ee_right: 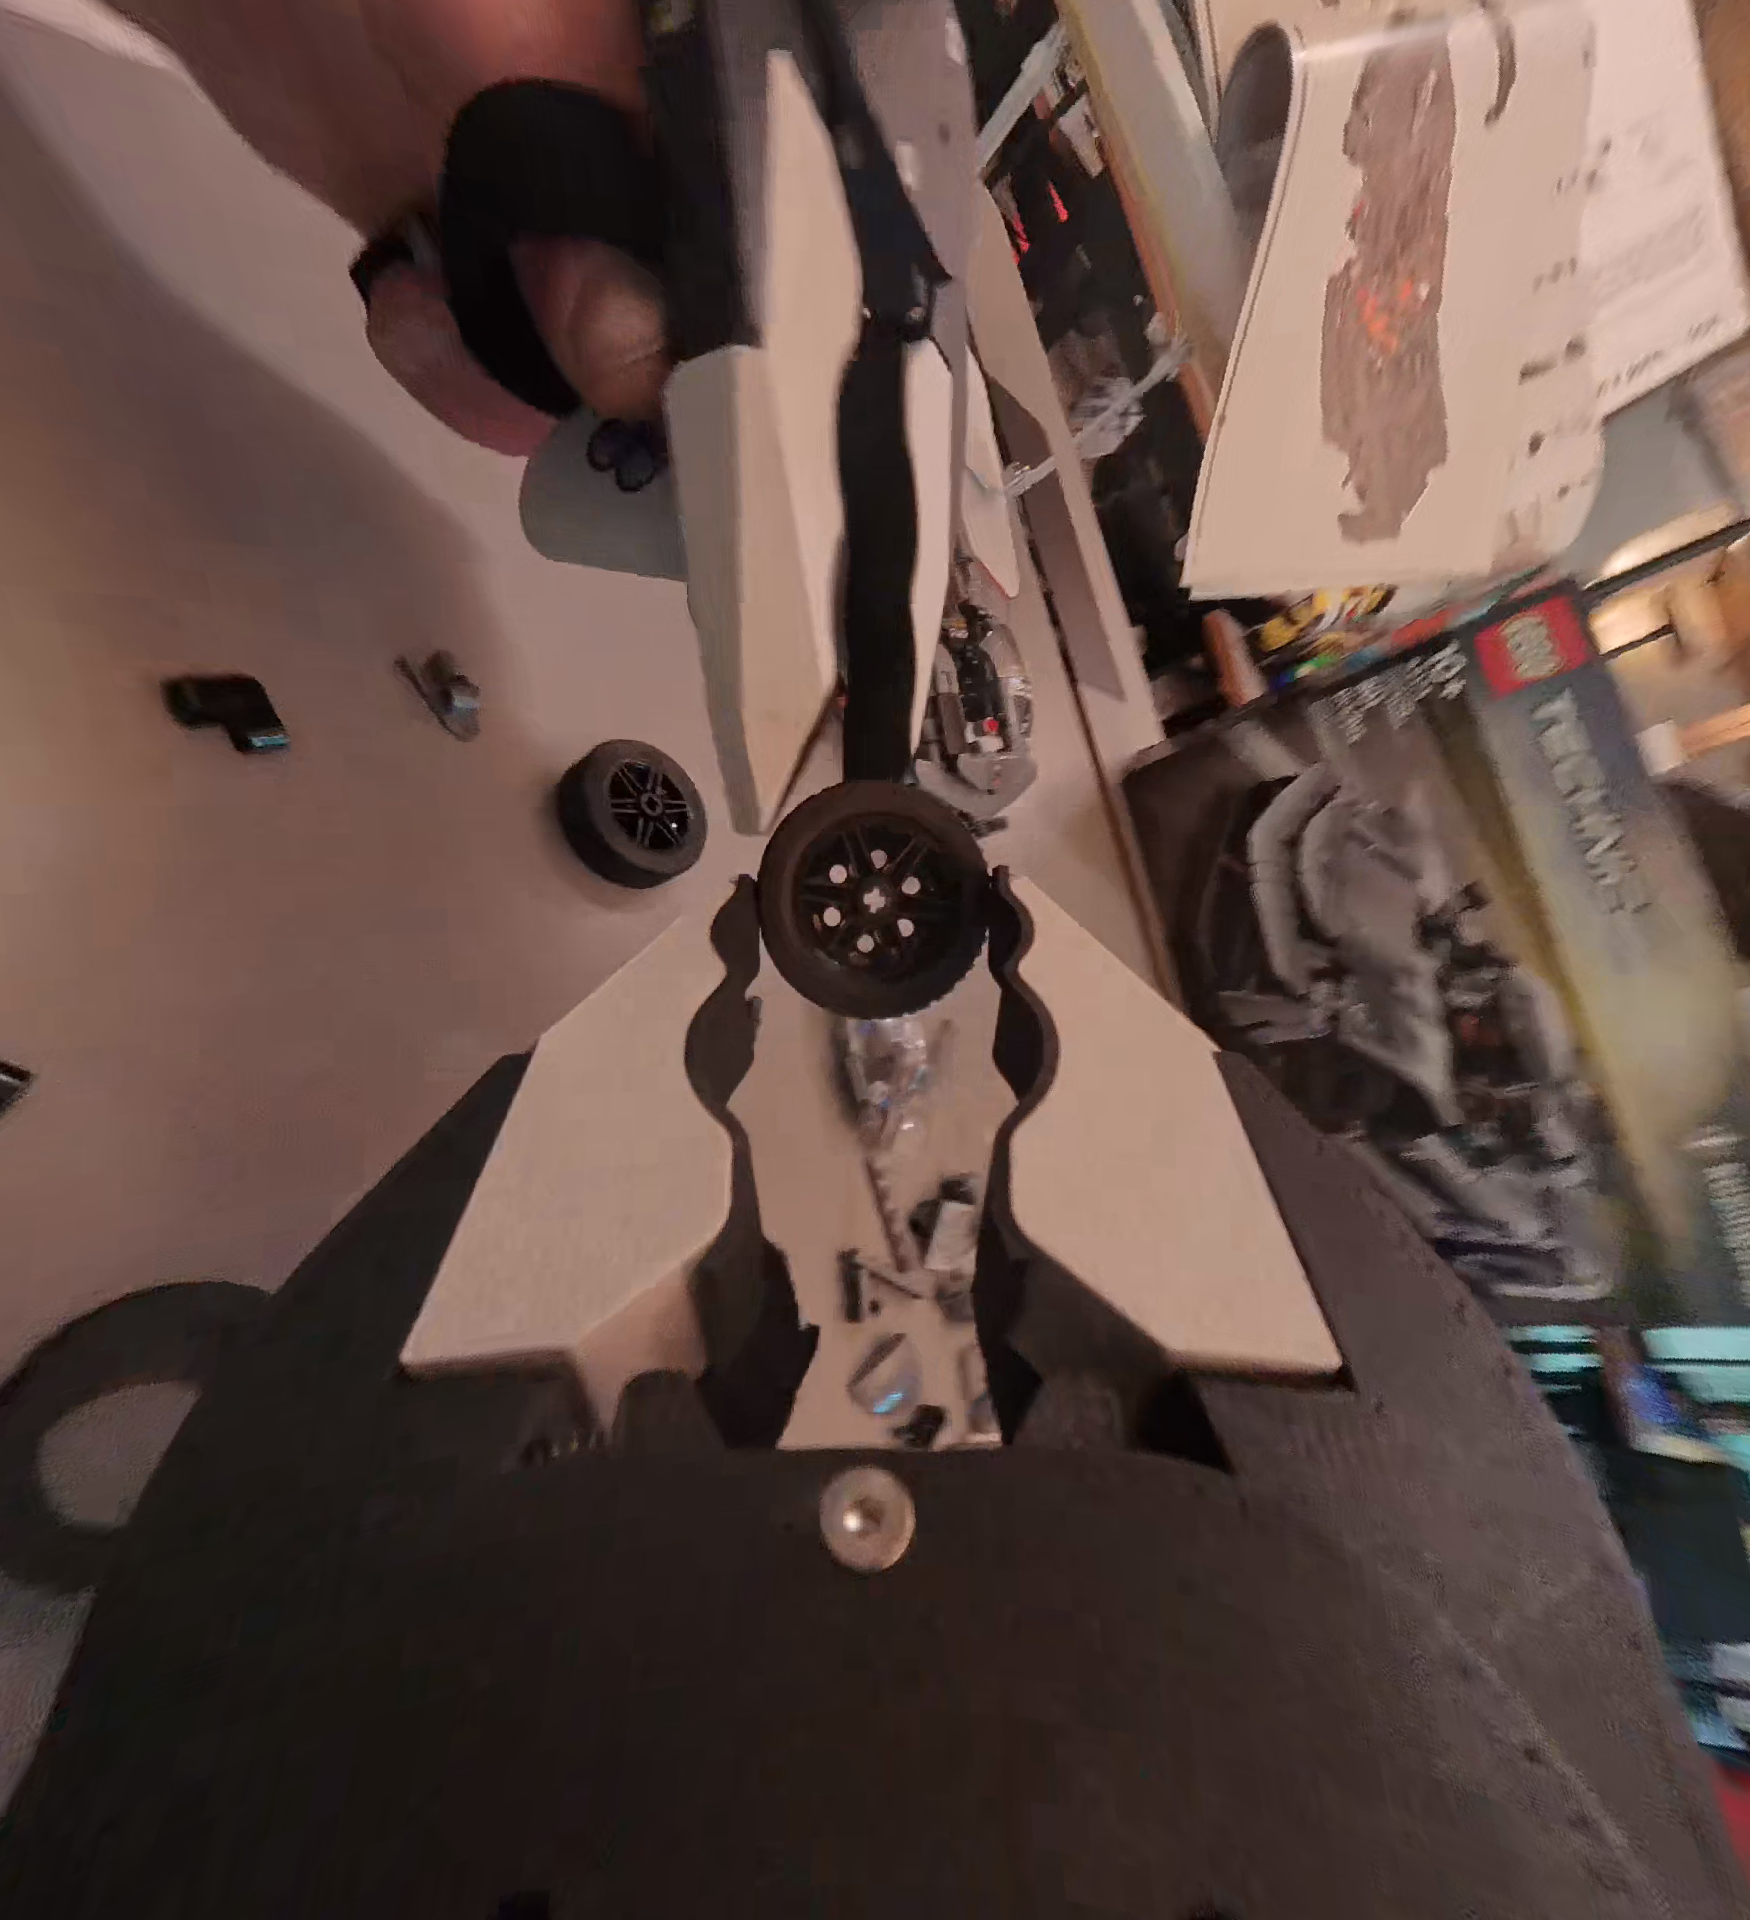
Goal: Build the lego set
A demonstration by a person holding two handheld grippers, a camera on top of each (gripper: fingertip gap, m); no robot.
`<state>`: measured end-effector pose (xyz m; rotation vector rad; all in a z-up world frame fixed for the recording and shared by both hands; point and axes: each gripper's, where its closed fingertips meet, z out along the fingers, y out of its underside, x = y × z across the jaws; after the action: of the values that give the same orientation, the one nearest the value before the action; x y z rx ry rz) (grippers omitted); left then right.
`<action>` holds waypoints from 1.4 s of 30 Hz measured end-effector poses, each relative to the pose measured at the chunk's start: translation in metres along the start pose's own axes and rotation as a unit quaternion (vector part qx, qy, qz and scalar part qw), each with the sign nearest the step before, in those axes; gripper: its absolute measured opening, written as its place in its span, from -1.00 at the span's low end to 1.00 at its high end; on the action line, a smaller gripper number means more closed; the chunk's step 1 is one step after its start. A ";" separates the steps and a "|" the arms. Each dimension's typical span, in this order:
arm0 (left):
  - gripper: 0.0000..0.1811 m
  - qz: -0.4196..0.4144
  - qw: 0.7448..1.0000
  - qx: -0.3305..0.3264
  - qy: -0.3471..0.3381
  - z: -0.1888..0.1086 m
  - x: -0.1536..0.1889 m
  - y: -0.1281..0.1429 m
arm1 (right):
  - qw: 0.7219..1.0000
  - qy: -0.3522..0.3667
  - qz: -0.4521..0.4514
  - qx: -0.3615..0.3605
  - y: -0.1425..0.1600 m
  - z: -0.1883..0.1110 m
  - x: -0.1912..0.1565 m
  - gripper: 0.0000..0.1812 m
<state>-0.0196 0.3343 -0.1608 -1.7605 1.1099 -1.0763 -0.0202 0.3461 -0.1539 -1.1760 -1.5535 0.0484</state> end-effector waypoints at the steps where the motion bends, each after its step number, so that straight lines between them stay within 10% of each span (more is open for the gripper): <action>1: -0.57 -0.010 1.000 0.005 0.008 0.001 0.001 0.000 | 0.999 0.013 -0.037 -0.006 -0.003 0.002 -0.002 -0.53; 6: -0.71 -0.051 0.999 0.008 0.012 -0.003 -0.006 0.004 | 0.995 0.023 -0.095 -0.001 -0.015 0.009 -0.010 -0.52; 13: -0.75 0.030 0.999 -0.002 -0.035 -0.008 -0.009 0.000 | 0.963 -0.129 0.226 0.075 -0.018 -0.008 0.006 -0.49; 26: -0.77 0.103 0.994 -0.009 -0.034 0.004 0.004 0.002 | 0.898 -0.253 0.343 0.110 -0.011 -0.004 -0.010 -0.75; 42: -0.79 0.156 0.971 -0.046 -0.174 0.007 -0.025 0.007 | 0.960 -0.121 0.251 0.023 0.010 0.016 -0.001 -0.79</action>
<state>-0.0215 0.3566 -0.1757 -1.6929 1.1762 -0.5099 -0.0262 0.3584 -0.1661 -1.5458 -1.4125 0.5797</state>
